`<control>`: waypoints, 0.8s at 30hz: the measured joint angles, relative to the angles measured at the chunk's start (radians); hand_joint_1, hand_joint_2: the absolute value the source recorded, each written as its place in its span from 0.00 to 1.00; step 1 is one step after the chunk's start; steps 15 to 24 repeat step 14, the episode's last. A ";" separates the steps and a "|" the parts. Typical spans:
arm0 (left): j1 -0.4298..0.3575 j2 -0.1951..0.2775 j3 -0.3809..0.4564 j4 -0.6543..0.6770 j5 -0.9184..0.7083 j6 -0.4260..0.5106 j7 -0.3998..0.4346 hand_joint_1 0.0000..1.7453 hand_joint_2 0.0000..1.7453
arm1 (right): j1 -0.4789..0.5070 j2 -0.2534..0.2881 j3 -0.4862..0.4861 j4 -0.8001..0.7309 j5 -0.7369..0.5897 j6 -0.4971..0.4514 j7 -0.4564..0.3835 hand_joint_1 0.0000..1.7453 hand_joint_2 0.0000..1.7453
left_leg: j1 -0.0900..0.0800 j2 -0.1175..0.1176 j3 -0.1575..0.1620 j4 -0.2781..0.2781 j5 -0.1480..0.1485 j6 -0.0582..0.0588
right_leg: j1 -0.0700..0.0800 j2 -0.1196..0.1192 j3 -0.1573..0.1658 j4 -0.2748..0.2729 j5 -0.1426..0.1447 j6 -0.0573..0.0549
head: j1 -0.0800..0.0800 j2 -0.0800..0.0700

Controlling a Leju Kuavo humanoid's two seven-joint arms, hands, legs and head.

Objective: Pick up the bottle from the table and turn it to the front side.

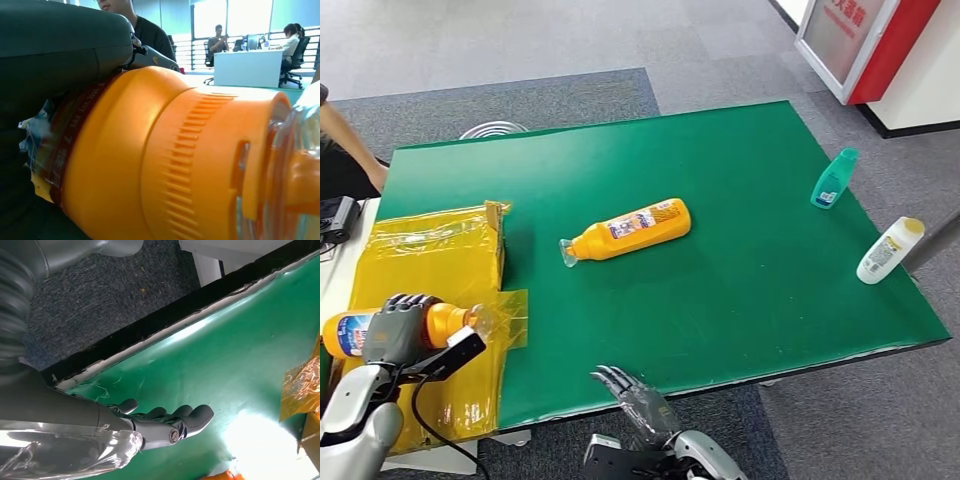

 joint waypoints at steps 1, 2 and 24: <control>-0.010 -0.006 -0.002 0.010 0.001 0.003 0.002 1.00 1.00 | -0.004 0.001 0.002 0.004 0.000 0.002 0.000 0.00 1.00 | 0.000 0.000 0.000 0.000 0.000 0.000 | 0.000 0.000 0.000 0.000 0.000 0.000 | 0.000 0.000; -0.019 -0.012 -0.005 0.019 0.004 0.007 0.005 1.00 1.00 | -0.008 0.001 0.004 0.008 0.000 0.005 0.000 0.00 1.00 | 0.000 0.000 0.000 0.000 0.001 0.000 | 0.000 0.000 0.000 0.000 0.000 0.000 | 0.000 0.000; -0.059 -0.063 -0.015 0.017 0.181 -0.005 -0.032 0.95 1.00 | -0.046 0.017 0.025 0.064 0.014 0.041 -0.016 0.00 1.00 | 0.000 -0.001 0.000 0.000 0.003 -0.001 | 0.000 0.000 0.001 0.000 0.002 0.001 | 0.000 0.000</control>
